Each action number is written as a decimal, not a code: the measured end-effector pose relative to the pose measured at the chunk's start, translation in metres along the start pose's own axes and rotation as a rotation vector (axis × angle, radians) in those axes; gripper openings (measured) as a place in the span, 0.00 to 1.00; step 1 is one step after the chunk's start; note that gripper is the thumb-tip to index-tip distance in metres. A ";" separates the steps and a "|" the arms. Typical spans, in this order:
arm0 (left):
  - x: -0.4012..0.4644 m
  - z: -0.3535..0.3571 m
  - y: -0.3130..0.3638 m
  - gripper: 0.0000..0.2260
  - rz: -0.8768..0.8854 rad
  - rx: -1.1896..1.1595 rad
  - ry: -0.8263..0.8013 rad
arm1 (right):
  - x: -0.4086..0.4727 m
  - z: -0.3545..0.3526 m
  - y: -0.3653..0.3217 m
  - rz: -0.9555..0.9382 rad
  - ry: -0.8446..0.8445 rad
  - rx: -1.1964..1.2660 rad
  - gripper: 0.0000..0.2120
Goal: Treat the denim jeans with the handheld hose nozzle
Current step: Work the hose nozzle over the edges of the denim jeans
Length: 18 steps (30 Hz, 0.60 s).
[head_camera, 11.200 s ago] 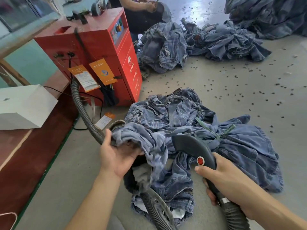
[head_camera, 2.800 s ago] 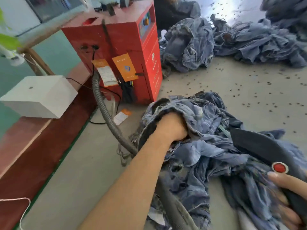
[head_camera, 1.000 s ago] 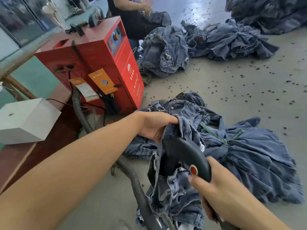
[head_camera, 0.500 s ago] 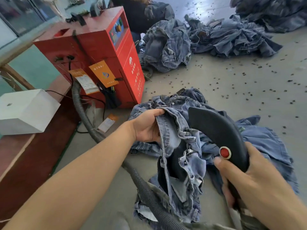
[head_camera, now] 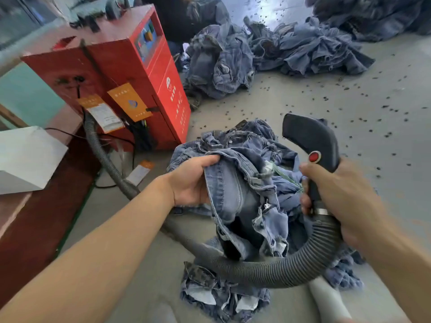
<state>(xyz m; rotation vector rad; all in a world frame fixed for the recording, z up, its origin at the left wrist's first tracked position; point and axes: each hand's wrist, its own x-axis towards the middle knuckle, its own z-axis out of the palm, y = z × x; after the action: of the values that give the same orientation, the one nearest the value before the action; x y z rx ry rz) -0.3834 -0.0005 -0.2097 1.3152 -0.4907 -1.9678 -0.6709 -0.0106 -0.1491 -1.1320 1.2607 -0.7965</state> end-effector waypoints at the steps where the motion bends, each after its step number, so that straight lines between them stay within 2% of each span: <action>1: 0.001 -0.002 0.002 0.23 0.056 -0.042 0.056 | -0.002 -0.011 0.001 0.013 0.006 0.028 0.08; 3: 0.006 -0.005 0.008 0.21 0.190 -0.230 0.157 | -0.015 -0.029 0.009 0.068 -0.052 -0.036 0.10; 6: 0.018 -0.014 0.020 0.14 0.440 -0.659 0.185 | -0.034 -0.038 0.024 0.206 -0.168 -0.205 0.14; 7: 0.025 -0.018 0.019 0.10 0.494 -0.699 0.201 | -0.035 -0.037 0.030 0.229 -0.196 -0.287 0.13; 8: 0.034 -0.022 0.016 0.08 0.507 -0.622 0.236 | -0.035 -0.035 0.035 0.248 -0.221 -0.370 0.13; 9: 0.044 -0.024 0.009 0.10 0.475 -0.434 0.298 | -0.034 -0.033 0.040 0.263 -0.235 -0.431 0.13; 11: 0.066 -0.028 -0.018 0.19 0.363 0.074 0.451 | -0.028 -0.030 0.050 0.300 -0.225 -0.508 0.12; 12: 0.079 -0.034 -0.033 0.24 0.329 0.227 0.493 | -0.024 -0.029 0.054 0.322 -0.213 -0.525 0.11; 13: 0.090 -0.037 -0.045 0.28 0.309 0.223 0.496 | -0.020 -0.028 0.058 0.344 -0.201 -0.531 0.10; 15: 0.112 -0.041 -0.064 0.31 0.335 -0.017 0.474 | -0.010 -0.029 0.067 0.376 -0.181 -0.569 0.11; 18: 0.147 -0.038 -0.071 0.33 0.389 -0.360 0.354 | 0.003 -0.031 0.077 0.379 -0.133 -0.567 0.13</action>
<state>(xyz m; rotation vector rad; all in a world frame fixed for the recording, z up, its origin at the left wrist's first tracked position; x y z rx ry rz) -0.4072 -0.0575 -0.3657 1.1948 -0.1875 -1.3881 -0.7103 0.0021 -0.2209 -1.3041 1.5742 -0.0707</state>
